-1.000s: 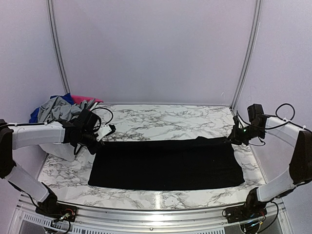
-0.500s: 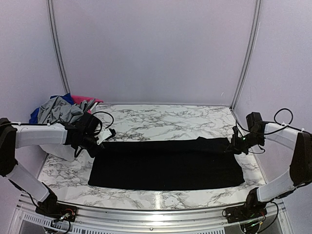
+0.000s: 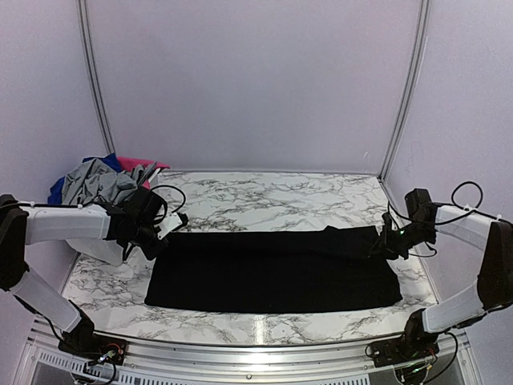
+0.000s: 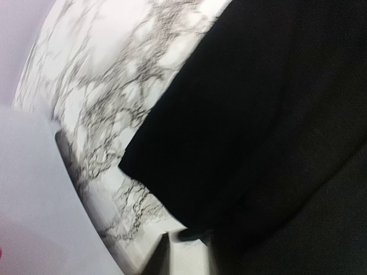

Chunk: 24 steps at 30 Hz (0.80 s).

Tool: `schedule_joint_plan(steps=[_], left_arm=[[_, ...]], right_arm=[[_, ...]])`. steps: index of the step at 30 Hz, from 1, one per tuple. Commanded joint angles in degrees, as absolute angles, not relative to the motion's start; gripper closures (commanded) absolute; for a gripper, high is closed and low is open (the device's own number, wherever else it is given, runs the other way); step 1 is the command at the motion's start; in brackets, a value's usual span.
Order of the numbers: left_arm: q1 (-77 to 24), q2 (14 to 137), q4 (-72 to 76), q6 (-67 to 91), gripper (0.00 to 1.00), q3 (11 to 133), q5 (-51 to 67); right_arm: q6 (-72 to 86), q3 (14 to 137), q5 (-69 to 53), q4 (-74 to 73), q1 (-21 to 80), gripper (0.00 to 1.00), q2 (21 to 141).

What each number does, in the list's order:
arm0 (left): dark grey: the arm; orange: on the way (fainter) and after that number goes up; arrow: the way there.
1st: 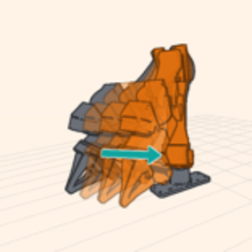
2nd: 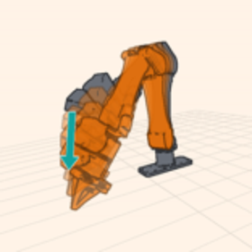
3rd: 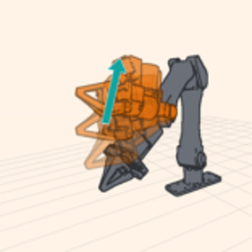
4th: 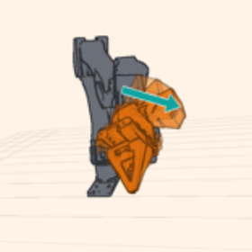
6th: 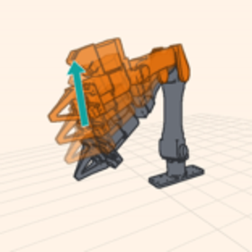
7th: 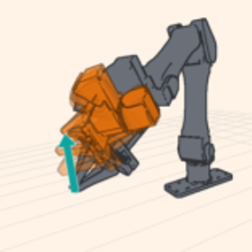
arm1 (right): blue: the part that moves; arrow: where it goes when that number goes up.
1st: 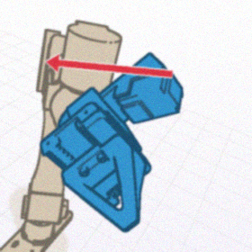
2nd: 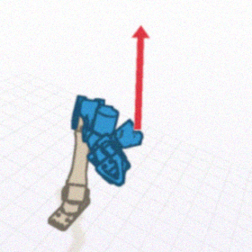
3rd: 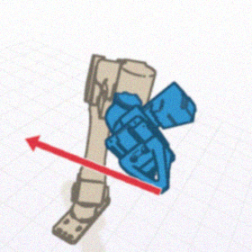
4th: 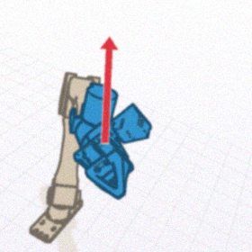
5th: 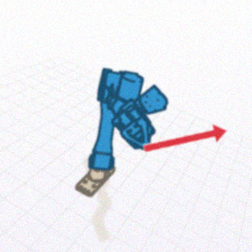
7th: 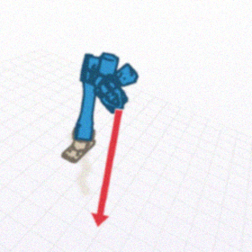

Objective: Fold and stack the mixed laundry pile
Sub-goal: Fold the 1/3-folded T-shirt at the center of the board, then smooth out the rectangle-folded T-shirt at the center of the board.

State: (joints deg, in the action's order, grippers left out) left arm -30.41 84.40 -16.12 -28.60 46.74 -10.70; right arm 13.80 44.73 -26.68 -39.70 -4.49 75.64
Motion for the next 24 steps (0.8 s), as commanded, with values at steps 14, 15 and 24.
schedule_joint_plan(steps=[14, 15, 24], left_arm=[[-30.1, 73.1, -7.3, -3.9, 0.01, 58.2, -2.1], [-30.1, 73.5, -6.2, -2.0, 0.01, 58.7, -0.8], [-30.1, 78.2, -4.9, -0.9, 0.01, 60.9, 4.1]], right_arm=[[9.3, 60.1, -30.6, -35.7, -4.7, 0.40, 80.4], [7.7, 61.6, -31.5, -35.8, -4.6, 0.41, 82.5], [2.7, 68.2, -30.2, -35.2, -2.0, 0.43, 94.9]])
